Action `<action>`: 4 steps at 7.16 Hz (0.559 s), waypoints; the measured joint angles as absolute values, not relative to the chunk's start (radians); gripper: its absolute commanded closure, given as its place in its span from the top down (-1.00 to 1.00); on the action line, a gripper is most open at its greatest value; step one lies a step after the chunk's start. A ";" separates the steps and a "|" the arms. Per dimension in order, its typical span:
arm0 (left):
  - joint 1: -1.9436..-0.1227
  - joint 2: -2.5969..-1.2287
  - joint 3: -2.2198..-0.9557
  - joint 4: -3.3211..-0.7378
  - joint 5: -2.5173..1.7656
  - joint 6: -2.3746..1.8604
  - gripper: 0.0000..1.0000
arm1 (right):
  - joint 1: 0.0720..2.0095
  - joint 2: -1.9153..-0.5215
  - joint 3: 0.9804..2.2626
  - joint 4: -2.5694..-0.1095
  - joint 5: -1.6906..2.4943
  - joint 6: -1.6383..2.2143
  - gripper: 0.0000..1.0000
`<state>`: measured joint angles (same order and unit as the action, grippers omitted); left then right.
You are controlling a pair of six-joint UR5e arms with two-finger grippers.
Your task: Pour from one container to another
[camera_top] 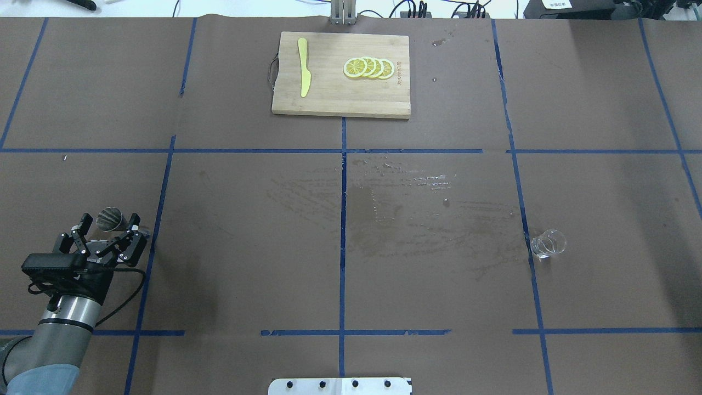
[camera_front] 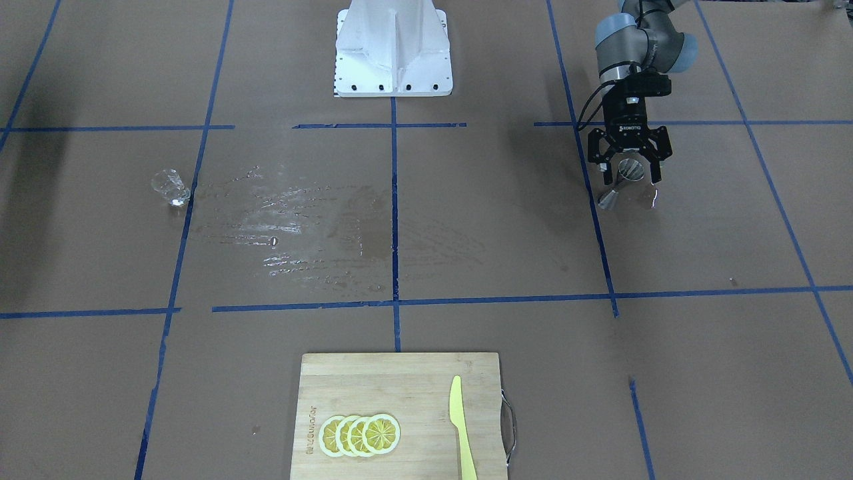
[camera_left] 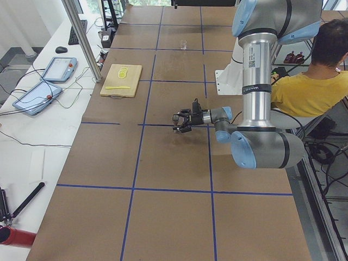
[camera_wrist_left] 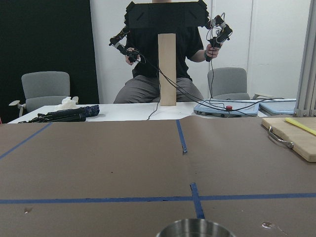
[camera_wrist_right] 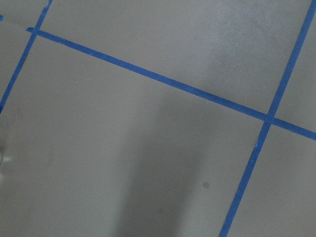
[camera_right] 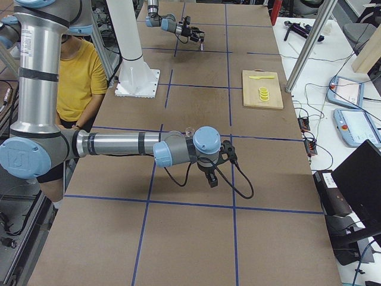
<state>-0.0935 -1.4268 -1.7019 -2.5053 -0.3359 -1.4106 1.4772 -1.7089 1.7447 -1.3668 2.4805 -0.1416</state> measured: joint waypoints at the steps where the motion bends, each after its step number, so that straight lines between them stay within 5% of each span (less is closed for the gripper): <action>1: -0.092 -1.429 -1.693 -2.506 -0.336 -1.413 0.88 | 1.477 -1.709 1.744 -1.367 2.480 -0.142 1.00; 4: -0.080 -1.443 -1.668 -2.520 -0.342 -1.417 0.63 | 1.477 -1.709 1.744 -1.367 2.480 -0.141 1.00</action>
